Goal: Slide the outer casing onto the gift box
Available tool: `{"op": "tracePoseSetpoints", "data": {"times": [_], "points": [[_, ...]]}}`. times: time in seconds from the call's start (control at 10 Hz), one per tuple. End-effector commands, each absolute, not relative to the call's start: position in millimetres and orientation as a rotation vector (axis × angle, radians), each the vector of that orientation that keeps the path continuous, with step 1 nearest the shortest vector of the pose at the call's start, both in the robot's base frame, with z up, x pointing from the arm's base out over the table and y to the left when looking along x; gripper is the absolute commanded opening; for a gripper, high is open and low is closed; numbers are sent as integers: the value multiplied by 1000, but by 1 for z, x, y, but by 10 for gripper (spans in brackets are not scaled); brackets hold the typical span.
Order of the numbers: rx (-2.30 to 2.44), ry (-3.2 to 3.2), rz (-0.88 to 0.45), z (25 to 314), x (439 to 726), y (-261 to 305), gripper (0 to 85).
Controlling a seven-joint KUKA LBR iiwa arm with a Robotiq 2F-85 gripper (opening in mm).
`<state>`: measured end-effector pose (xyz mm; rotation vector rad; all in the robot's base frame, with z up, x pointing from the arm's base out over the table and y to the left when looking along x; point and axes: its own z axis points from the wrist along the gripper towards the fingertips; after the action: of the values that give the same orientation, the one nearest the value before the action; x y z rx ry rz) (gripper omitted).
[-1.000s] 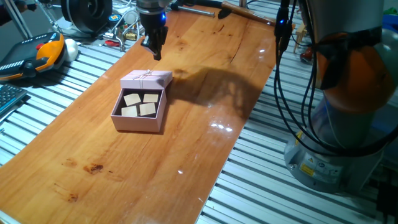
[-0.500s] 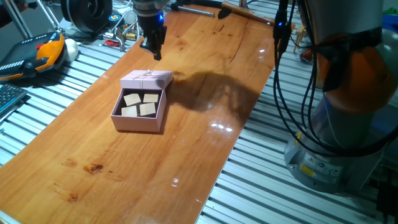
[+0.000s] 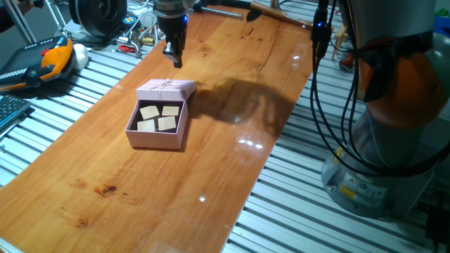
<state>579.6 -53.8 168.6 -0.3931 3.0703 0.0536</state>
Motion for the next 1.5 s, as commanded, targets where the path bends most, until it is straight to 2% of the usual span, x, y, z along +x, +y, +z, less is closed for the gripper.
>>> {"op": "tracePoseSetpoints", "data": {"times": [0.0, 0.8, 1.4], "points": [[-395, 3072, 46, 166, 584, -57, 0], [-404, 3068, 79, 149, 613, -82, 0], [-399, 3067, 125, 134, 623, -102, 0]]}}
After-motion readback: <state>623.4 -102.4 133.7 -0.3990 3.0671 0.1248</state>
